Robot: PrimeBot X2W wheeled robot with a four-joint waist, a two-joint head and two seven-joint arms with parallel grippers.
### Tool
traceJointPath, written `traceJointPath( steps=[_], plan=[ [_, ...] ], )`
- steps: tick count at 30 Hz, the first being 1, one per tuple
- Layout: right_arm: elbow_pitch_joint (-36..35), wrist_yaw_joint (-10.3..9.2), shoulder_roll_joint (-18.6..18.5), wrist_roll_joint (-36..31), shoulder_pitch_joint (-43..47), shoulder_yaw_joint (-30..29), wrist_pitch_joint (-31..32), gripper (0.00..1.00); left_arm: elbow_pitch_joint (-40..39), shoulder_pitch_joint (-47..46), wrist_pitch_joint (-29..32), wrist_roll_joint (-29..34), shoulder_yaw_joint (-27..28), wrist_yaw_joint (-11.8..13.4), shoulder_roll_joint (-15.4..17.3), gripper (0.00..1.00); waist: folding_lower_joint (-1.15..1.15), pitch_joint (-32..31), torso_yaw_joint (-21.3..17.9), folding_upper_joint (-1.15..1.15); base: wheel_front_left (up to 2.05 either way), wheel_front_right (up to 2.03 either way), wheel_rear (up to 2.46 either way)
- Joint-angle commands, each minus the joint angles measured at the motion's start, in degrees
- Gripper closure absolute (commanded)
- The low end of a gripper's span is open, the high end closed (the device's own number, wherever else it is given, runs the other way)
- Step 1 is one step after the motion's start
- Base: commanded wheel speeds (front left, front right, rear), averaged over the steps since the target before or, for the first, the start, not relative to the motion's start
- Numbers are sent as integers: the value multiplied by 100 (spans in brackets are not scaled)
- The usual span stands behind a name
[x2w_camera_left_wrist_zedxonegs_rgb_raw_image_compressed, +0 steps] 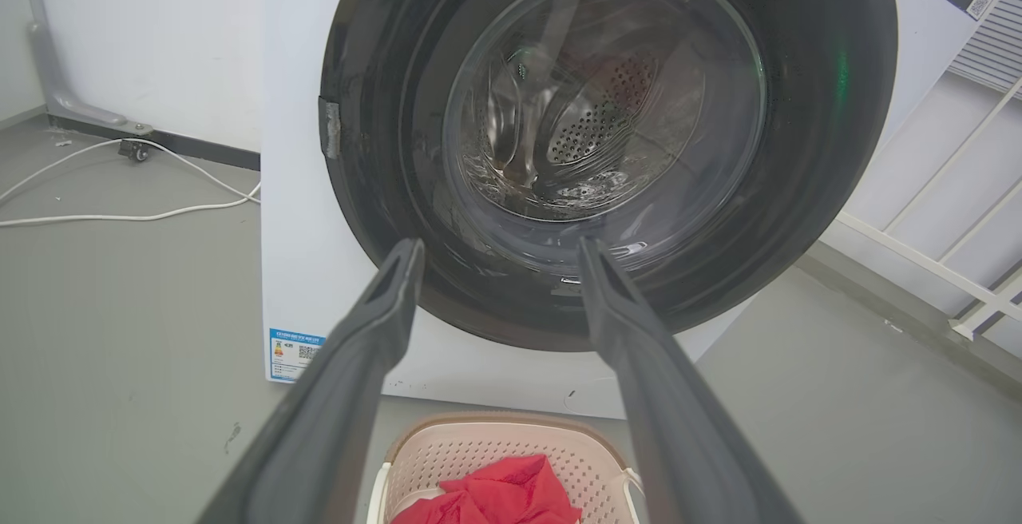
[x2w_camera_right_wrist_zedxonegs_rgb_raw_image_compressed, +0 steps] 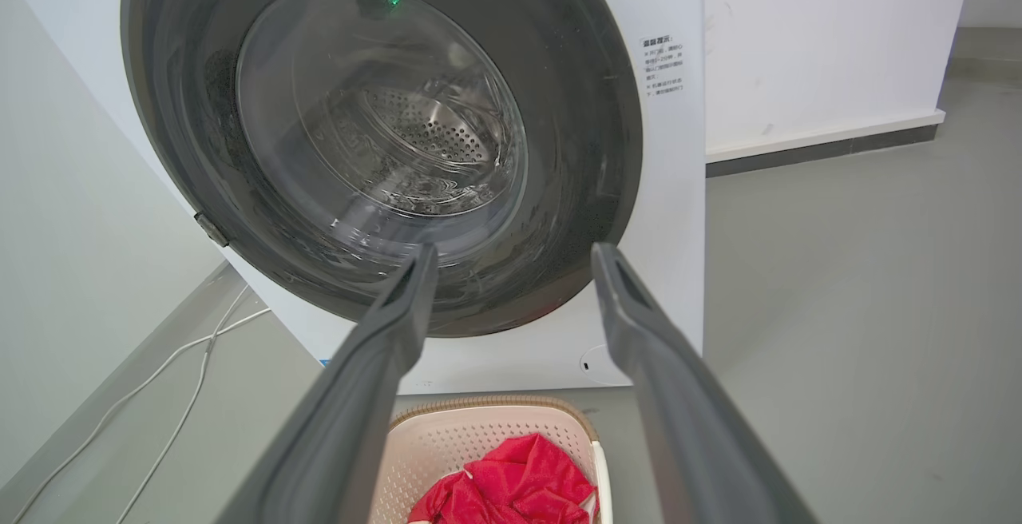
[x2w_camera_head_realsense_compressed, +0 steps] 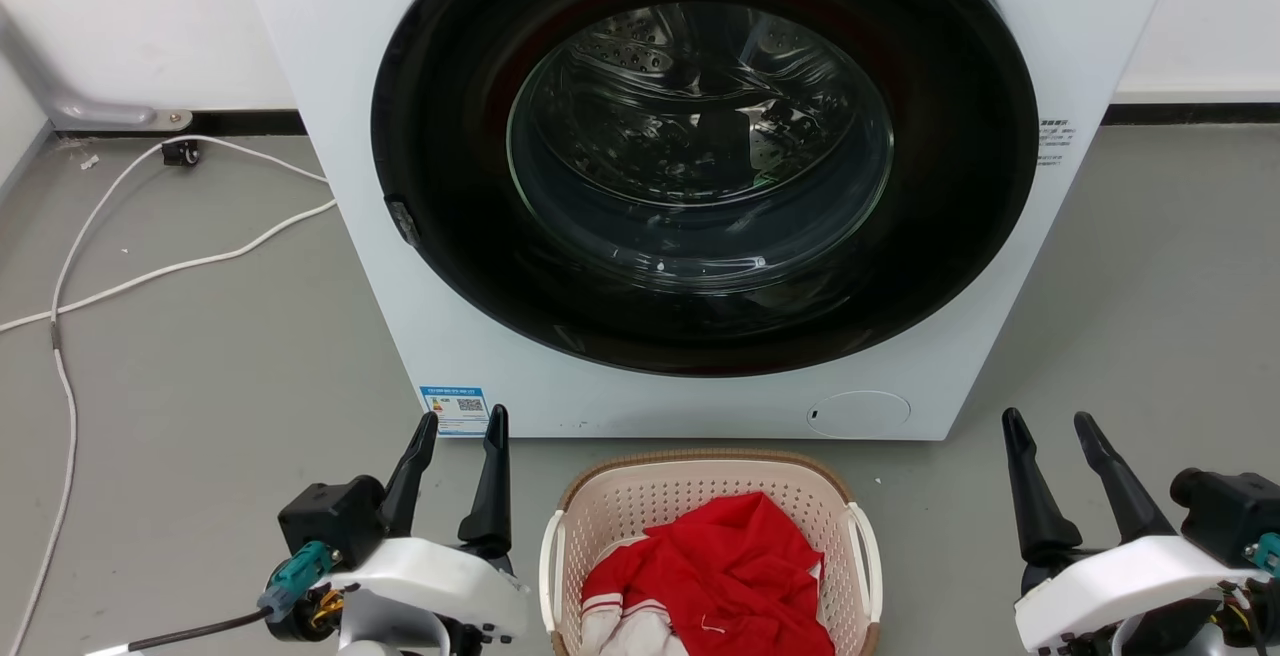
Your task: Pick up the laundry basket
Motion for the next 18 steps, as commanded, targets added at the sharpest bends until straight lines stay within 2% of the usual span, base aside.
traceJointPath(
  steps=[1, 7, 9, 18],
  plan=[
    [-90, 0, 11, -151, 27, 17, -13, 0, -29, 10, -51, 146, -35, 14, 35, 0, 0, 0, 1, 0, 0, 0, 0],
    [-180, 0, 12, -499, 95, 28, 17, 0, 8, 31, -130, 463, -93, 61, 35, 0, 0, -2, 3, 0, 0, 0, 0],
    [-262, 0, 13, -809, 134, 35, 23, 0, 46, 49, -211, 756, -135, 119, 32, 0, 0, -4, 3, 0, 0, 0, 0],
    [-328, -1, 14, -1193, 214, 44, -6, 0, 138, 74, -319, 1127, -165, 203, 20, 0, 0, -11, 9, 0, 0, 0, 0]
  ],
)
